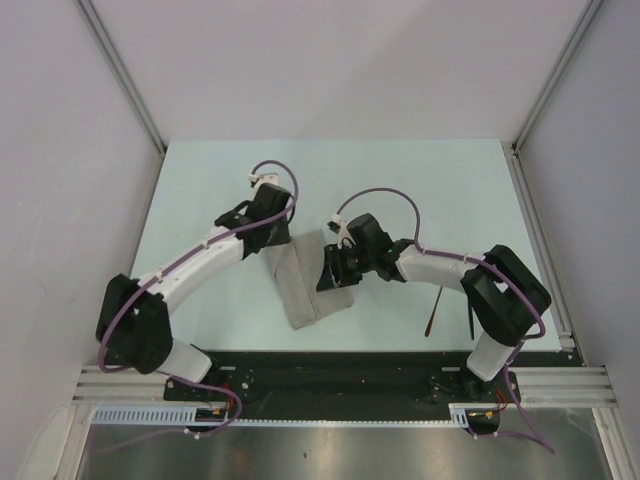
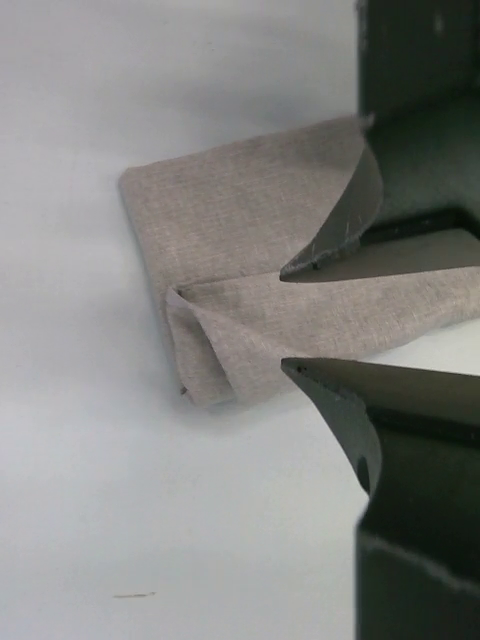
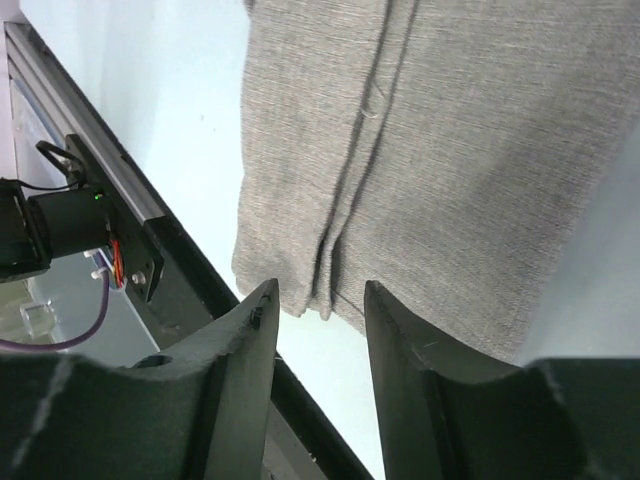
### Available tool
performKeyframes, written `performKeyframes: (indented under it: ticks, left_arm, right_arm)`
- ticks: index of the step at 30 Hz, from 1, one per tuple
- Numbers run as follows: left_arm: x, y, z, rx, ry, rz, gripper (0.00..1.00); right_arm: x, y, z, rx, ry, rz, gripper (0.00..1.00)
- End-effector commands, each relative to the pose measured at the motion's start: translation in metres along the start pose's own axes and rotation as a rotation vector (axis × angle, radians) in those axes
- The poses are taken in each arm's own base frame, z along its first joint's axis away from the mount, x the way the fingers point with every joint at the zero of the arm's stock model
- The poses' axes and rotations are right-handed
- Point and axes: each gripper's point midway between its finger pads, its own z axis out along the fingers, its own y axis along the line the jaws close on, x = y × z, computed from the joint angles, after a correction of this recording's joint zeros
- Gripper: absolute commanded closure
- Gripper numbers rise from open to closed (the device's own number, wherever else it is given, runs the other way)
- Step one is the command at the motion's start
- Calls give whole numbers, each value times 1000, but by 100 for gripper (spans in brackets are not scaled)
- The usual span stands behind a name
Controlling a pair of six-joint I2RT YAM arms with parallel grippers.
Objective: Fold the napkin into a case and place the utensils inside
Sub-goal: Smooth out the 2/3-rectangle-folded napkin at the center of the board.
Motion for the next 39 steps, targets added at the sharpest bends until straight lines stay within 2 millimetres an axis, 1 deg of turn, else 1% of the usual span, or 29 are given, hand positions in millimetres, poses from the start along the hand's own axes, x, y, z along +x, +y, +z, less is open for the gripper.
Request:
performKeyframes:
  ticks: [1,2,3,4,5,7,8,9,10,11,13,14,18,22,27,29,30,32,33,35,36,37,39]
  left_arm:
    - [33,10,1,129,98,-68,64]
    - [29,8,-1,167,79,-86,65]
    - [35,12,1,179,92,-103,65]
    - [37,8,0,219,100,-112,66]
    - [35,6,0,235,92,-120,67]
    - [39,4,3,244,107,-118,70]
    - [40,5,5,243,110,-120,70]
    - [44,5,7,240,116,-121,70]
    - [44,5,8,243,110,-126,70]
    - [44,5,8,245,107,-128,70]
    - [47,7,8,239,115,-129,70]
    - [48,2,5,266,126,-133,70]
    - [49,-1,2,291,126,-141,70]
    - [52,-2,3,299,134,-142,70]
    - [49,-6,1,317,130,-153,69]
    - [47,-8,2,319,130,-156,69]
    - [47,-8,2,319,132,-157,69]
    - [45,-9,5,317,134,-155,70]
    - [43,-8,6,307,130,-155,70]
    - [42,-7,11,288,128,-150,71]
    - [42,-6,13,280,131,-148,71]
    - [41,-5,15,271,127,-147,72]
    - [42,-5,20,260,132,-146,74]
  right_arm:
    - [-5,18,-2,-44,-25,-28,55]
    - [-2,20,0,-58,-13,-23,54]
    - [-4,24,4,-76,-24,-35,53]
    - [-2,27,7,-80,-19,-34,53]
    - [3,22,12,-75,-6,-25,53]
    - [4,23,18,-89,-3,-10,53]
    - [10,20,24,-104,19,4,52]
    - [7,22,27,-125,5,-1,52]
    - [11,21,31,-135,18,8,52]
    - [13,17,37,-129,32,23,52]
    - [17,14,41,-126,46,28,53]
    - [20,13,43,-123,52,32,53]
    - [23,13,46,-122,58,34,54]
    - [27,12,50,-128,71,44,63]
    - [28,12,54,-143,77,57,68]
    - [27,13,54,-148,77,58,71]
    - [25,13,54,-149,75,58,75]
    - [22,14,52,-152,69,60,83]
    - [20,13,50,-154,64,63,91]
    - [16,12,44,-152,52,71,96]
    - [14,11,41,-147,46,73,100]
    - [10,11,37,-147,34,73,100]
    - [12,8,34,-141,35,79,100]
